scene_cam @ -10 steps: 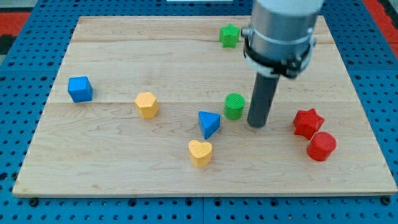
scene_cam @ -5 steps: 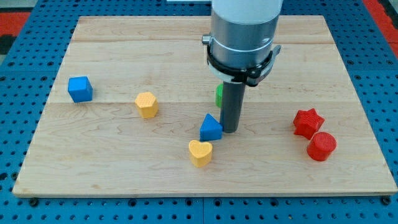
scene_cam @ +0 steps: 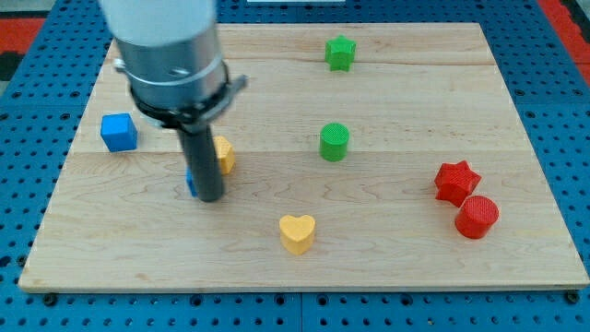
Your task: Take the blue triangle to the top left corner of the board
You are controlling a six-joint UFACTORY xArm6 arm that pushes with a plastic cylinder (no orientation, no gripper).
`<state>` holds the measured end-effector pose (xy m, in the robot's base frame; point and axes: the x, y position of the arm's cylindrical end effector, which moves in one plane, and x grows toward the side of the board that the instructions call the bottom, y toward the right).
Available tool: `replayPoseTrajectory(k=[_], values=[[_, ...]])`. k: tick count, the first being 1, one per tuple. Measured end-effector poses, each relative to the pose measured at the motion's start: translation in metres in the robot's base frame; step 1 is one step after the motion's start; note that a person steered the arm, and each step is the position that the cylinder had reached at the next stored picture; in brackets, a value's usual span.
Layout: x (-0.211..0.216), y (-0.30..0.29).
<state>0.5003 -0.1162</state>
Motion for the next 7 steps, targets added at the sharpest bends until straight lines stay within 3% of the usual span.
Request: replayPoseTrajectory(k=[3,4,7], values=[[-0.069,-0.066],[-0.075,-0.067],[-0.194,-0.027]])
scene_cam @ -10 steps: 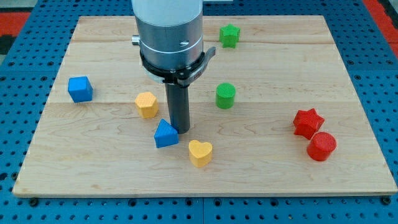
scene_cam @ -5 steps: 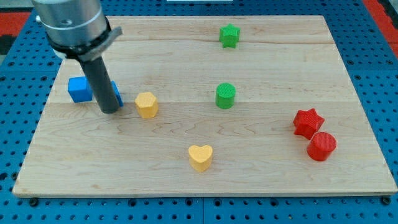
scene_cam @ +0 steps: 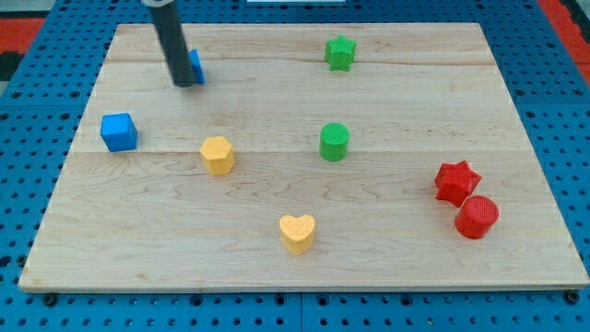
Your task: Take the blue triangle to the top left corner of the board
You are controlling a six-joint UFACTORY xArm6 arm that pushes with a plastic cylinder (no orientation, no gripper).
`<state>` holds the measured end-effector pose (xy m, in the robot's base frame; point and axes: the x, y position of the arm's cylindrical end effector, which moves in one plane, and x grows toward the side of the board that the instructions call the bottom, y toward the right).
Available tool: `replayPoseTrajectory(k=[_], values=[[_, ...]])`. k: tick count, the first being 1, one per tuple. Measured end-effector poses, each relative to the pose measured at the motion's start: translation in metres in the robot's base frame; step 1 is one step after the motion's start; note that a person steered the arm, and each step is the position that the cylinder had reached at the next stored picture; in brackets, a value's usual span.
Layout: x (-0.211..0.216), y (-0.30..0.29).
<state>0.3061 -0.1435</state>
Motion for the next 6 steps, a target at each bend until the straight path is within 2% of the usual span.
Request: replayPoseTrajectory(k=[1,3,4,5,6], values=[[-0.030,0.033],[-0.053,0.065],[-0.095,0.044],[-0.107,0.040],[-0.070,0.083]])
